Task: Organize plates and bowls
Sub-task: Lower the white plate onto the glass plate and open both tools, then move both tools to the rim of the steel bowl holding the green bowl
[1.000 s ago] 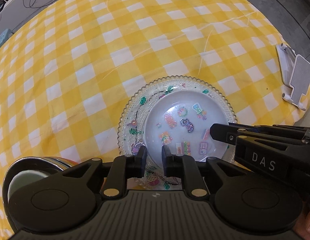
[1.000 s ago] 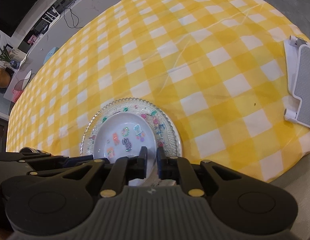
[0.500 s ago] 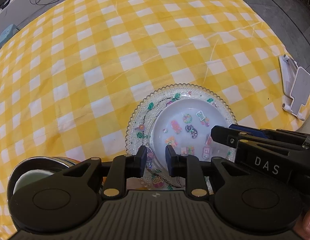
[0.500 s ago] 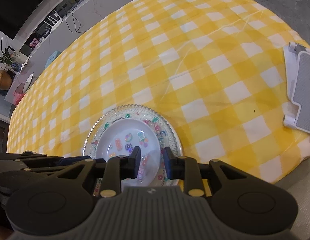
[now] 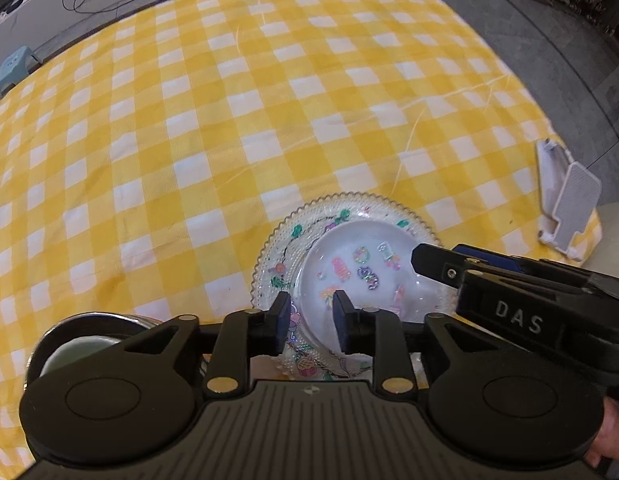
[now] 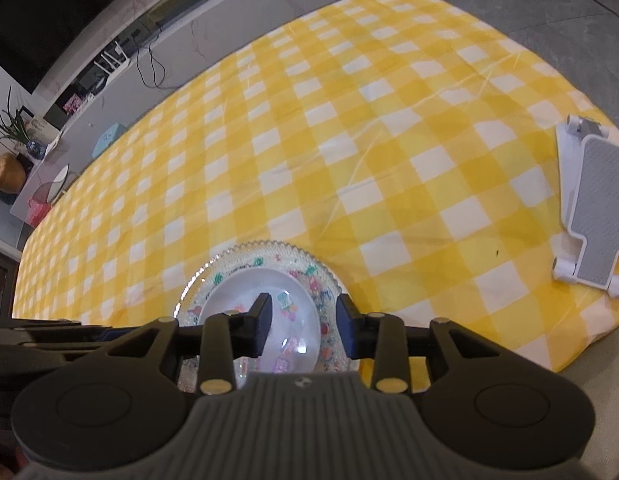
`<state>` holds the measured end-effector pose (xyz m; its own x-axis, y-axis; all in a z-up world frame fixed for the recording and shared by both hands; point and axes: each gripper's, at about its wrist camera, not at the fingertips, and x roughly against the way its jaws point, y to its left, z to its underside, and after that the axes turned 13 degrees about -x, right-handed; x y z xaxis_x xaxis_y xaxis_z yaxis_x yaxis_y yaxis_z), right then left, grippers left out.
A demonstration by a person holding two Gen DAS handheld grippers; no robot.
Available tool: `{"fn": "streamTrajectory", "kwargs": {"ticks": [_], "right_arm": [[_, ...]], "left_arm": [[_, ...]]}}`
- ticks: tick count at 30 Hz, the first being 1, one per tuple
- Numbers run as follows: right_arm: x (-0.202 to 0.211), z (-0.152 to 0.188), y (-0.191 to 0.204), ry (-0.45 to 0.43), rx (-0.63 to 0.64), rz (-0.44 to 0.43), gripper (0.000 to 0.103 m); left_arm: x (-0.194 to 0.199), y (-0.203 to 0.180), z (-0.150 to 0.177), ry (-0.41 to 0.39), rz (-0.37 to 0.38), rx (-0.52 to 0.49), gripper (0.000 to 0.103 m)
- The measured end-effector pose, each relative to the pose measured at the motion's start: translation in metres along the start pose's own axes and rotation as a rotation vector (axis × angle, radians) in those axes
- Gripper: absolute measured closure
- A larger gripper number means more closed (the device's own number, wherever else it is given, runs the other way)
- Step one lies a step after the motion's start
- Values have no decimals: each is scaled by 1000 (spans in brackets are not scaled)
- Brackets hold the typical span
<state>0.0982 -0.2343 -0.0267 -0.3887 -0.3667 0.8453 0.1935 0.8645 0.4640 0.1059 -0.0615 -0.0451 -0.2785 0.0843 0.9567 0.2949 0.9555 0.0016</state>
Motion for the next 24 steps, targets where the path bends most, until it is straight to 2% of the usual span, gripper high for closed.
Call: {"fn": "streamTrajectory", "kwargs": {"ticks": [4,8,10,18,24], "right_arm": [[3,0,1,-20,0,-8,68],[4,1,1,-30,-1,-10,67],[5,1,0,-36,-5,-8,67],[9,3,2,-61,-10,-4,65],[16,5,6,-97,-4,-6,63]], "left_arm": [[20,2,1,-56,17,-8,67],[49,15,7,-149,33,6,53],[63,27,15,-198,22,22,49],[96,92,74,-323,41,176,41],[98,121,118,-371,41,257,41]]}}
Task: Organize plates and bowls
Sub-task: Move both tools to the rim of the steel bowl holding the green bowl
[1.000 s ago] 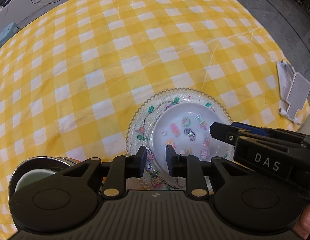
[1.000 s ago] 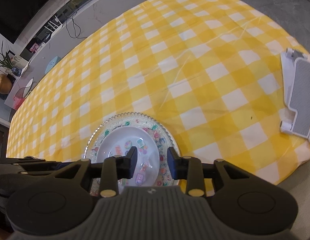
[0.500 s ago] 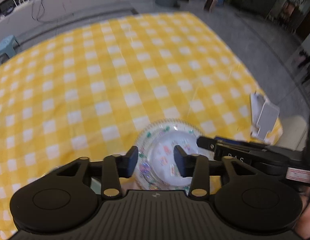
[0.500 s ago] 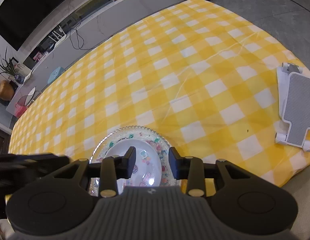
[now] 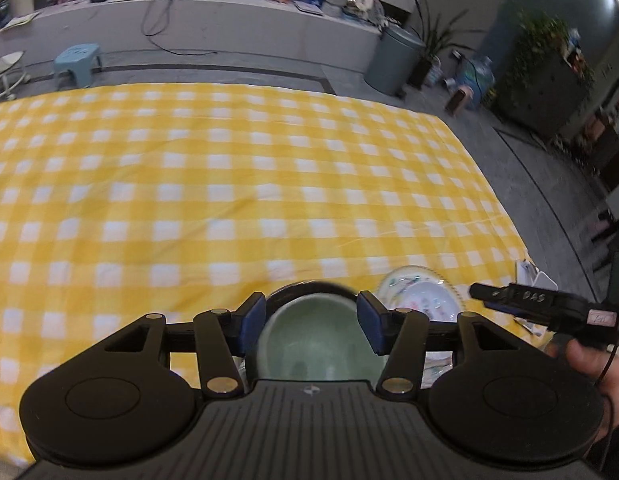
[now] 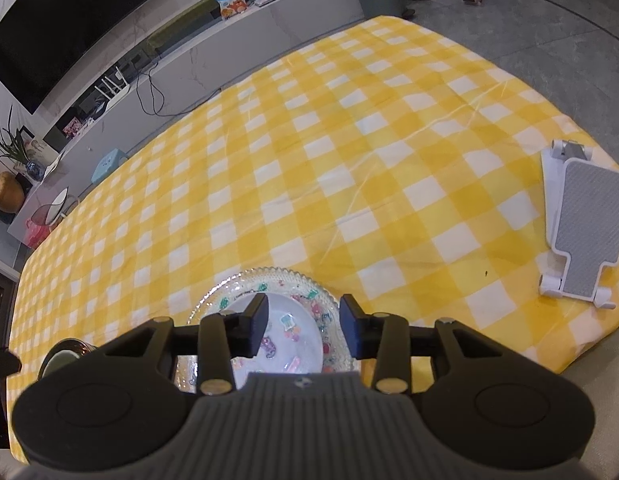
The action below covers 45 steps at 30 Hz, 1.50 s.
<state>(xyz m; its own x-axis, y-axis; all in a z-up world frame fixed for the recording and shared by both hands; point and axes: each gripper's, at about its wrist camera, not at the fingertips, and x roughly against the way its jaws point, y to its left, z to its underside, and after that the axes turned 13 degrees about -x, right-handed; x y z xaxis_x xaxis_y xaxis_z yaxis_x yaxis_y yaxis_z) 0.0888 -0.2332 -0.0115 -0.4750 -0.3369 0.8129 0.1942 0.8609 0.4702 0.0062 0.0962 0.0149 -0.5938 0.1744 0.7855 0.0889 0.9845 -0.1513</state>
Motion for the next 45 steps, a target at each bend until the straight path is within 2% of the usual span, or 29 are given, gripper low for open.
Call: {"fn": "streamTrajectory", "kwargs": {"ticks": [5,7,10,15,19,24,33,45], "right_arm": [[6,2,6,-29,10,-18,60],[11,5,9,-41,14,-38,52],[19,15,14,-44,22,-75,45],[23,32,29,-23,71,-128,39],[23,43,41,-8,57,-172,22],[11,65,66,63,94,-189,22],[-18,92,104,173,153,-130,22],[-52,101,115,249,125,-76,24]], "left_arm": [[8,15,19,-42,-3,31,39],[9,16,25,-50,-15,24,37],[10,18,32,-73,-31,23,36],[3,27,44,-67,16,74,35],[-7,30,50,-55,33,95,32],[-15,28,55,-33,39,97,32],[-26,21,62,3,28,77,33],[-42,22,66,38,22,76,29]]}}
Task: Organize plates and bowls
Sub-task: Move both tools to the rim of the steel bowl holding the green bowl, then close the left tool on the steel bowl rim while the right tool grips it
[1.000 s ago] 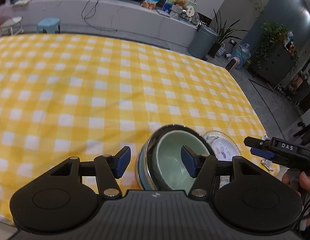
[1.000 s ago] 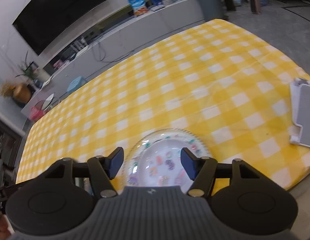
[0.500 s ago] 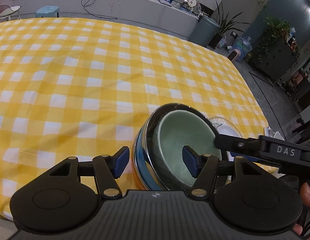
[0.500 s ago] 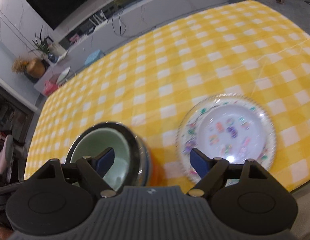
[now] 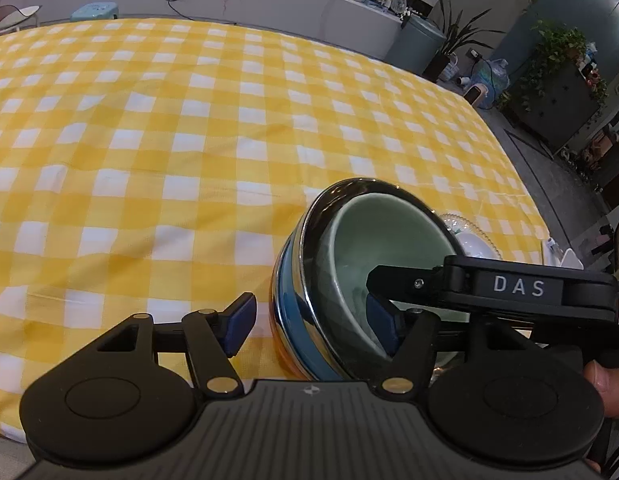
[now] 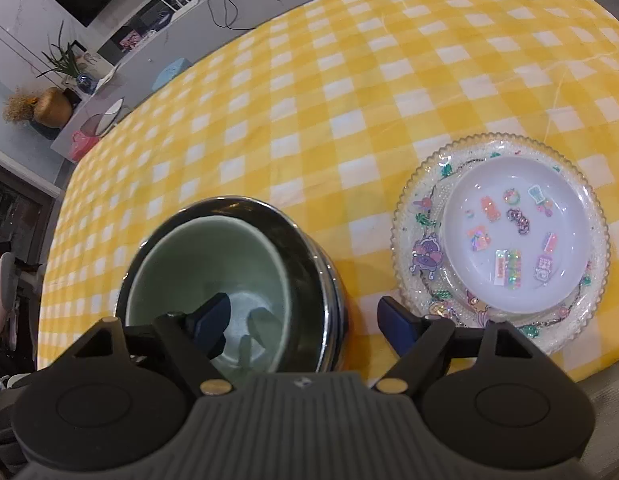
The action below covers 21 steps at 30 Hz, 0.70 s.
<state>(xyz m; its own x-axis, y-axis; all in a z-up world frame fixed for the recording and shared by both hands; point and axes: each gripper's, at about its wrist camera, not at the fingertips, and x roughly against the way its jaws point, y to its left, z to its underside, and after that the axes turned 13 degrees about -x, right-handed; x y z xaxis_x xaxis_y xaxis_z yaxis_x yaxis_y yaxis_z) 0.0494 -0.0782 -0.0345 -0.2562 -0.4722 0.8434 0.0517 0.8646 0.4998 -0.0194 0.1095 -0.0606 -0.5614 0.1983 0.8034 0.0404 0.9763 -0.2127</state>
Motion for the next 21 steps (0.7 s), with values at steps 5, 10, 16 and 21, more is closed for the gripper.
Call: {"fn": "streamTrajectory", "kwargs": {"ticks": [5,10,16,21], "right_arm": [[-10,1,-1,18,-8,11,28],[-12,1,3,11,8,13,28],[-9,1,-3,27,-23,-37,41],[-7,3,-4,28,-16,-36,42]], "left_arm": [[-8,-3,1,28,-22,-10,29],[-8,-1,2,21,-9,3,29],[-7,2,4,6,43,35,44],[-6,0,5,-3,38,11,44]]}}
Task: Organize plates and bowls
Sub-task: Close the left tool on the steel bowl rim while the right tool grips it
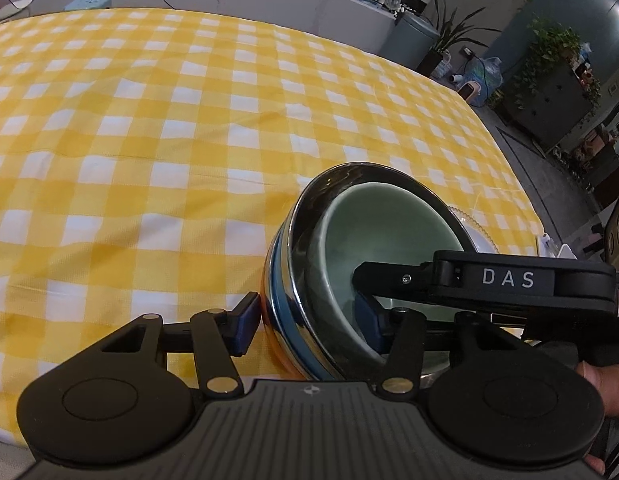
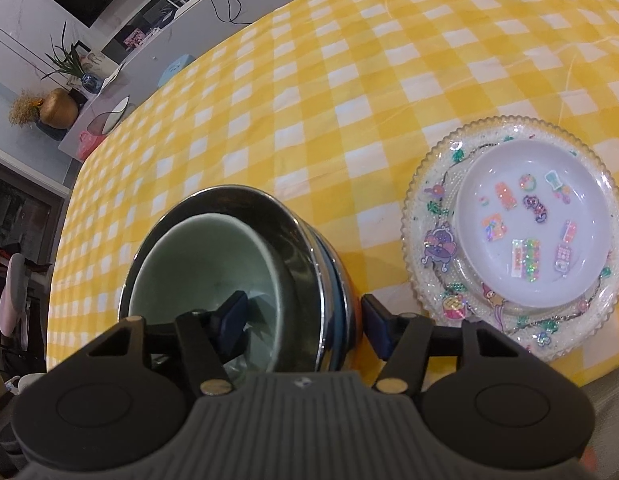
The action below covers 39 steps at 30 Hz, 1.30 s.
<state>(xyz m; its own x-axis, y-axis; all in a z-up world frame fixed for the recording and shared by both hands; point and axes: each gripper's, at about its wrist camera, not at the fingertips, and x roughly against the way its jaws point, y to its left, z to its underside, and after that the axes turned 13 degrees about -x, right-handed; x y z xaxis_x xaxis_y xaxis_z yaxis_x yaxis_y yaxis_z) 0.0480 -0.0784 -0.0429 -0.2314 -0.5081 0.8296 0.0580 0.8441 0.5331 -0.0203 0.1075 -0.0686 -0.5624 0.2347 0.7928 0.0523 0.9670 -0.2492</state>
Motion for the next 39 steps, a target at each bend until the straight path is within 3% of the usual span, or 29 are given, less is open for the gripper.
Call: {"fn": "streamTrajectory", "kwargs": {"ticks": [20,27,39], "right_arm": [[11,-5,-1,42,-70,-8,57],[23,-9,-3,31,-74,-11,57],[72,-41,-12,-39,-107,-27,57]], "left_arm": [[9,2,-5,21,-37,20,46],[11,-8,-12,18,-38,4,46],[21,-53,-54,-10,-34,-58,46]]}}
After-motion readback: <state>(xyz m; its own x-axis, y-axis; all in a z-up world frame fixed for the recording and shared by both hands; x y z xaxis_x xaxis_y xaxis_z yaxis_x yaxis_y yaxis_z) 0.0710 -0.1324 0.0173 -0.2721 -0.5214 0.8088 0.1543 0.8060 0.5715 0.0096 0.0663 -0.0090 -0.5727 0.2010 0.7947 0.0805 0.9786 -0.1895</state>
